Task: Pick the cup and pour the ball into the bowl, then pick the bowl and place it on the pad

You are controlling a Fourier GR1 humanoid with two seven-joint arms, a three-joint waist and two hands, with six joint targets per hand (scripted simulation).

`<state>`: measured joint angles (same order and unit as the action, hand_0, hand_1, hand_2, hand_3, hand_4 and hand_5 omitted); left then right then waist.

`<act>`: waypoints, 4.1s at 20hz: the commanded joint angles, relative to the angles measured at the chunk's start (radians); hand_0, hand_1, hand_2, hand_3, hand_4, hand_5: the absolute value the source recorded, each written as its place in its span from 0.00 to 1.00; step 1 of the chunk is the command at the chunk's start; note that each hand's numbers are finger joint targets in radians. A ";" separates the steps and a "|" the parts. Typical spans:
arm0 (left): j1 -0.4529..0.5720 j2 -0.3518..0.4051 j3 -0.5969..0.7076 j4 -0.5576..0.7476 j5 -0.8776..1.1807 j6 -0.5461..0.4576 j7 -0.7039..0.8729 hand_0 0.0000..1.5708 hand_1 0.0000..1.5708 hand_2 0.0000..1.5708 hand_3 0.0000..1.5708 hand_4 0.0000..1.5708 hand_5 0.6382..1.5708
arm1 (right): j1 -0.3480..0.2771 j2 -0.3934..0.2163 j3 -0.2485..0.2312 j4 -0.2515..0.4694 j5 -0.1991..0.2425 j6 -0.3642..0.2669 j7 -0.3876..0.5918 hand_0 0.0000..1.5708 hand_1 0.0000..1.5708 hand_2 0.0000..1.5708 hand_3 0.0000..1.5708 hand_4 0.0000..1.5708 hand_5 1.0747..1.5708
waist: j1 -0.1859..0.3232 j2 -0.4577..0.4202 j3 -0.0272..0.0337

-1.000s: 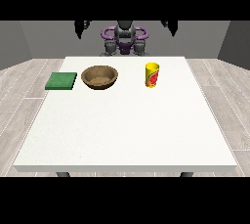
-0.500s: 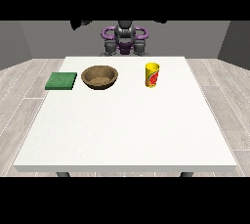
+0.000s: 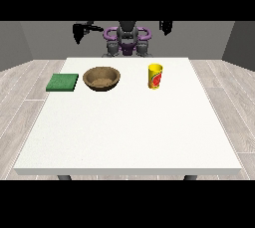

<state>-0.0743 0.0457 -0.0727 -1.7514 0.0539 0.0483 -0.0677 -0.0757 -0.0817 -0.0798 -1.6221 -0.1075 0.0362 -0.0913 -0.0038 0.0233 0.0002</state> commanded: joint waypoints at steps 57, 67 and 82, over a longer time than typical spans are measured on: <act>-0.550 0.064 -0.067 0.968 -0.656 0.525 -0.173 0.89 0.89 1.00 1.00 0.71 1.00 | -0.179 -0.361 -0.300 0.785 -0.097 0.333 -0.376 0.00 0.00 0.09 0.00 0.00 0.98 | -0.016 -0.027 0.0023; -0.587 -0.022 -0.223 0.883 -0.940 0.492 0.094 0.87 0.87 1.00 1.00 0.68 1.00 | -0.205 -0.419 -0.354 0.941 -0.123 0.370 -0.444 0.00 0.00 0.00 0.00 0.00 0.97 | 0.066 -0.038 0.0006; -0.702 -0.045 -0.496 0.816 -1.272 0.350 0.444 0.33 0.33 1.00 1.00 0.54 1.00 | -0.331 -0.417 -0.314 0.997 -0.079 0.294 -0.392 0.00 0.00 0.00 0.09 0.00 0.92 | 0.047 -0.022 0.0007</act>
<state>-0.7493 0.0039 -0.5002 -0.9039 -1.1441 0.4462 0.3131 -0.3762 -0.5019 -0.3965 -0.6494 -0.1969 0.3603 -0.4826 0.0287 -0.0125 0.0006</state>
